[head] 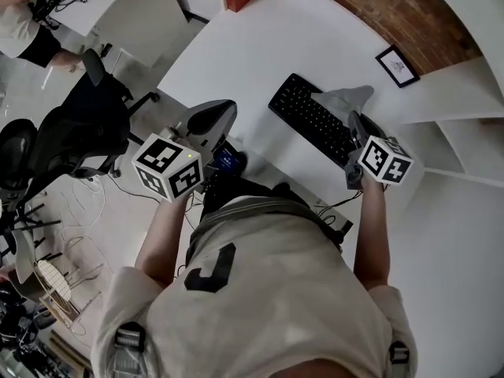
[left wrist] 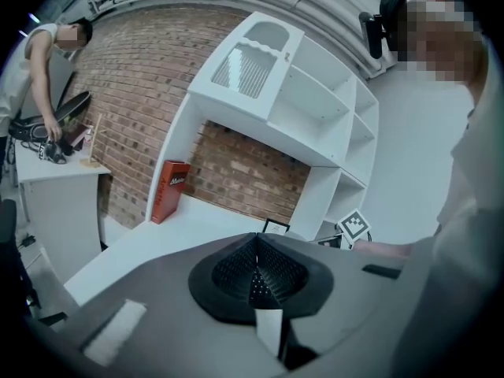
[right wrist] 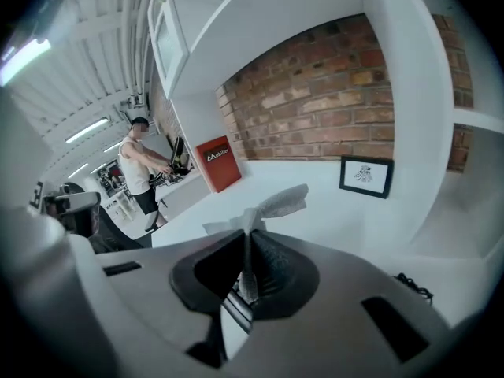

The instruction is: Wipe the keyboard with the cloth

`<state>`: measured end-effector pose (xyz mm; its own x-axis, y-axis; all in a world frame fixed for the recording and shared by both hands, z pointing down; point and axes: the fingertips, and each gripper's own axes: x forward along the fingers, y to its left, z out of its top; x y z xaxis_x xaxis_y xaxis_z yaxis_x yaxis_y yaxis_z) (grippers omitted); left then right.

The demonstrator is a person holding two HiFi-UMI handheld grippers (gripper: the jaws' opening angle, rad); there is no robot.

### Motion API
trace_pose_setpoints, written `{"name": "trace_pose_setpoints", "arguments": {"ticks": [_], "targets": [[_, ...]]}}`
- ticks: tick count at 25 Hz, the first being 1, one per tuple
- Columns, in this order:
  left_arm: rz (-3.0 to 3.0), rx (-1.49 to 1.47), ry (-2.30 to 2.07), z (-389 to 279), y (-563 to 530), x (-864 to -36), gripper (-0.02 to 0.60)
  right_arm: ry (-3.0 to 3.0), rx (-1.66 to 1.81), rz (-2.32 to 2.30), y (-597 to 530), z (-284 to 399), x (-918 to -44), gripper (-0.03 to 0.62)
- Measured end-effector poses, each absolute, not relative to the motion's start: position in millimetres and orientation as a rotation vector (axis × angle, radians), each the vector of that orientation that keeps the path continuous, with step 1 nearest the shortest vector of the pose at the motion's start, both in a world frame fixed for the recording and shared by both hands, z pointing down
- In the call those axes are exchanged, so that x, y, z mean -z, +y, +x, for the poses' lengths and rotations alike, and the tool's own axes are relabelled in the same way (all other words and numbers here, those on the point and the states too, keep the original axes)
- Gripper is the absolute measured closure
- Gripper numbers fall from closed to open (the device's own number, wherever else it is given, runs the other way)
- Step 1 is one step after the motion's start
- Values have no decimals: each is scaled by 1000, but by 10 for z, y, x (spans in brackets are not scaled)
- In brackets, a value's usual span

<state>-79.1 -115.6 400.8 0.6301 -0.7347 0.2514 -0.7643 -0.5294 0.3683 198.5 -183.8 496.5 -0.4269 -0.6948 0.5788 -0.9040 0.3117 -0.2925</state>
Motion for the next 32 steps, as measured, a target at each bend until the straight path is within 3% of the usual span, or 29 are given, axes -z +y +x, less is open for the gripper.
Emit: {"name": "trace_pose_setpoints", "arguments": {"ticks": [12,32], "targets": [[2369,-104,-1199,-1672,-1271,-4263,577,-2196,-911,1310,-2036,656,-5439,580],[2392,-205,-1078,-1740,-1271,-4374,577,-1871,-840,1238,-2174,428,-6484,580]]}}
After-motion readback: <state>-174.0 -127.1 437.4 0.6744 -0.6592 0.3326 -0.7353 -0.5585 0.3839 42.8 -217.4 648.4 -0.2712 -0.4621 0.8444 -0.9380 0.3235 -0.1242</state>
